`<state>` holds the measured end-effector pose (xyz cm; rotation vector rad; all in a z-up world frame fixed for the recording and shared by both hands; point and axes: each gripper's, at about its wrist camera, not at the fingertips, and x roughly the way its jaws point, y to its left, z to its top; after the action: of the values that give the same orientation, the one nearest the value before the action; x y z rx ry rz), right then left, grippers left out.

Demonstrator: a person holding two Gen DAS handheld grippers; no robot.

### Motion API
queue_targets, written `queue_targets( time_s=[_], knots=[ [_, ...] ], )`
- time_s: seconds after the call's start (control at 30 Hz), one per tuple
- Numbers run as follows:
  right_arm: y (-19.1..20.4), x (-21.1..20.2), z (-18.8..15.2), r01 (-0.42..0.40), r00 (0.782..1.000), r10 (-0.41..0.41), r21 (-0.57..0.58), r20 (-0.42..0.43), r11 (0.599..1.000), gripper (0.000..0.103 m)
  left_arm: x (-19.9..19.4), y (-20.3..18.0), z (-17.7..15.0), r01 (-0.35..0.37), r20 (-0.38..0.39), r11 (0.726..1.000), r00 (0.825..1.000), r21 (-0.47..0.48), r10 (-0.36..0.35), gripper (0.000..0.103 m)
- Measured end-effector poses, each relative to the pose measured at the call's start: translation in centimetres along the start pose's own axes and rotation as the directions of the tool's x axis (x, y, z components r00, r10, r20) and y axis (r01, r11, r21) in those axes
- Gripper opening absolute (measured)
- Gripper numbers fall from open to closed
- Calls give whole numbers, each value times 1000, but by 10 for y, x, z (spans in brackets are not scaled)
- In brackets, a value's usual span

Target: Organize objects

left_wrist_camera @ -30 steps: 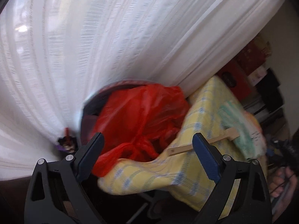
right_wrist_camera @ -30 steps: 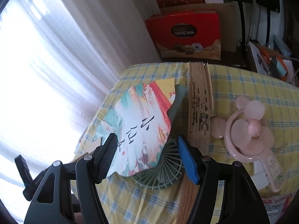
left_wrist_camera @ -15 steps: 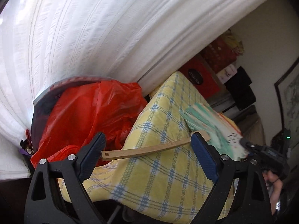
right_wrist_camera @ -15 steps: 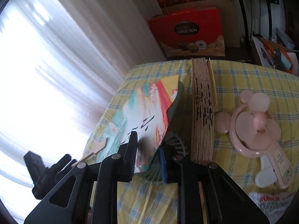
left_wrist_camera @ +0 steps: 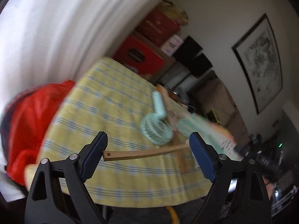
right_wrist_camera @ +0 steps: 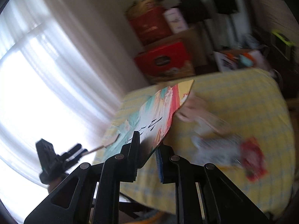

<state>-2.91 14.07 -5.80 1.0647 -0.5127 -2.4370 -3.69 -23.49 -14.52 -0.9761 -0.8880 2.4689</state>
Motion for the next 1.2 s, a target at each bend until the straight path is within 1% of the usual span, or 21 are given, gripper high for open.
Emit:
queue_targets(
  time_s=[0.13, 0.23, 0.27, 0.33, 0.4, 0.5, 0.57, 0.63, 0.67, 0.7, 0.77, 0.8, 0.83, 0.9, 0.97, 1.0, 1.03, 1.07, 1.1, 1.13, 1.2],
  knots=[
    [-36, -16, -26, 62, 998, -61, 67, -27, 996, 17, 25, -27, -10, -20, -67, 998, 997, 66, 25, 87],
    [-59, -25, -40, 77, 996, -72, 111, -54, 991, 18, 40, -44, -18, -19, -101, 993, 994, 117, 31, 81],
    [-62, -25, -44, 102, 993, -95, 98, -76, 990, 19, 42, -47, -19, -19, -108, 992, 994, 123, 32, 80],
    [-65, -22, -48, 97, 989, -87, 85, -116, 992, 22, 48, -56, -24, -14, -136, 989, 990, 150, 35, 80],
    [-65, -16, -52, 104, 984, -93, 68, -150, 992, 23, 54, -64, -29, -42, -165, 978, 983, 204, 77, 78],
    [-66, -14, -56, 101, 985, -90, 66, -147, 993, 23, 49, -67, -33, -94, -179, 957, 973, 273, 147, 78],
    [-66, -13, -57, 93, 986, -82, 65, -145, 994, 23, 41, -64, -37, -97, -200, 939, 965, 331, 171, 78],
    [-70, -9, -57, 86, 986, -75, 72, -151, 994, 23, 35, -64, -47, -124, -222, 896, 946, 427, 236, 80],
    [-73, -8, -57, 83, 986, -70, 80, -152, 993, 23, 33, -63, -54, -149, -235, 863, 927, 482, 292, 80],
    [-75, -8, -56, 79, 986, -65, 89, -152, 993, 23, 35, -59, -60, -175, -259, 834, 900, 524, 352, 80],
    [-78, -8, -56, 76, 986, -60, 98, -154, 992, 23, 43, -52, -70, -220, -289, 790, 847, 573, 445, 76],
    [-80, -8, -56, 76, 986, -58, 105, -157, 992, 23, 46, -50, -73, -226, -295, 779, 836, 585, 464, 73],
    [-81, -9, -56, 75, 986, -57, 112, -159, 991, 23, 48, -49, -77, -219, -302, 776, 832, 592, 466, 67],
    [-85, -11, -57, 73, 986, -52, 125, -161, 989, 23, 47, -55, -80, -199, -292, 770, 845, 606, 448, 65],
    [-86, -14, -55, 74, 986, -54, 125, -155, 989, 23, 45, -64, -85, -135, -317, 784, 863, 606, 394, 57],
    [-87, -15, -55, 75, 987, -56, 126, -152, 989, 23, 45, -68, -88, -112, -322, 782, 868, 613, 377, 56],
    [-87, -15, -55, 76, 987, -57, 127, -149, 989, 23, 45, -74, -90, -93, -325, 775, 872, 625, 366, 47],
    [-87, -16, -54, 78, 987, -58, 130, -147, 988, 23, 46, -79, -93, -83, -322, 767, 875, 637, 362, 33],
    [-88, -15, -54, 79, 987, -59, 132, -149, 988, 23, 50, -80, -91, -73, -327, 768, 876, 637, 355, 28],
    [-88, -15, -55, 76, 987, -56, 134, -150, 988, 23, 52, -82, -91, -58, -340, 774, 876, 630, 342, 25],
    [-88, -15, -55, 82, 987, -62, 136, -150, 987, 25, 54, -84, -94, -41, -340, 768, 881, 640, 330, 25]
  ],
)
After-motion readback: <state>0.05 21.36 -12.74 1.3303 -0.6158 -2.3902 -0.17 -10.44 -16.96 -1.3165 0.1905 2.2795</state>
